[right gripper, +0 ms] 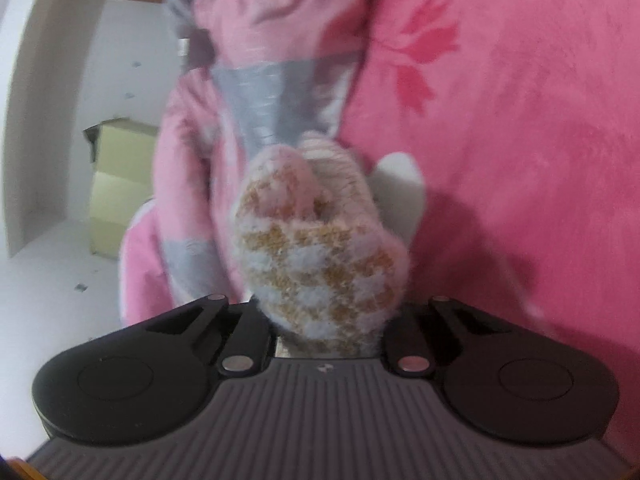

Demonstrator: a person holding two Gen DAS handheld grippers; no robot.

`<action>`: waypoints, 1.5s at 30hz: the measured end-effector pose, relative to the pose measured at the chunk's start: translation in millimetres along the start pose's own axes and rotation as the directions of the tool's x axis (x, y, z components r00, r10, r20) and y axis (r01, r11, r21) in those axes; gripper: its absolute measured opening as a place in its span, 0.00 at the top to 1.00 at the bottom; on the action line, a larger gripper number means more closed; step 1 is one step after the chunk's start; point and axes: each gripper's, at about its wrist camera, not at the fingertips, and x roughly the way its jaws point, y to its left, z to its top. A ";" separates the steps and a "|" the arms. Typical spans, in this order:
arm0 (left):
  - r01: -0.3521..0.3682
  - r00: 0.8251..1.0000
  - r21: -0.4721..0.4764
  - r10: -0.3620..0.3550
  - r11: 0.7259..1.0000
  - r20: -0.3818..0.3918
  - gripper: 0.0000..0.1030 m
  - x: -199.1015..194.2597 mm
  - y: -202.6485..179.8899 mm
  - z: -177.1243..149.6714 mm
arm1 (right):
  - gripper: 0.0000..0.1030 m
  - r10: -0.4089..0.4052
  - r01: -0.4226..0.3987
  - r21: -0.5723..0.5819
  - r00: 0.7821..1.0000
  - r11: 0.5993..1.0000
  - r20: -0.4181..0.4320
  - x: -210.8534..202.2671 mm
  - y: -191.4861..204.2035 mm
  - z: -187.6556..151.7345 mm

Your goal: Fold clothes

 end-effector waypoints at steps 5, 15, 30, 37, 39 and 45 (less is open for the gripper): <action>0.016 0.999 0.035 -0.015 0.999 -0.045 0.91 -60.4 -2.0 -4.5 | 0.89 0.032 -0.032 -0.006 0.999 0.999 -0.041 -49.4 11.9 -22.2; -0.023 0.986 0.079 0.035 0.997 -0.161 0.91 -203.0 31.2 -37.9 | 0.89 0.051 -0.037 0.104 0.991 0.994 -0.126 -197.7 -20.1 -123.1; -0.069 0.979 0.212 0.107 0.975 -0.172 0.35 -273.6 50.0 -34.5 | 0.51 -0.171 0.164 -0.063 0.976 0.985 -0.138 -283.2 -36.9 -142.4; -0.061 0.987 0.366 0.111 0.929 -0.116 0.27 -260.4 13.4 10.8 | 0.47 -0.205 0.227 -0.373 0.974 0.900 0.097 -325.4 17.6 -114.1; -0.086 0.982 0.412 0.147 0.907 -0.119 0.28 -234.5 3.5 21.1 | 0.46 -0.171 0.190 -0.452 0.982 0.872 0.082 -303.0 32.2 -107.3; -0.080 0.963 0.481 0.191 0.873 -0.187 0.28 -161.7 -7.9 54.3 | 0.45 -0.174 0.096 -0.648 0.983 0.755 -0.057 -208.8 63.8 -87.7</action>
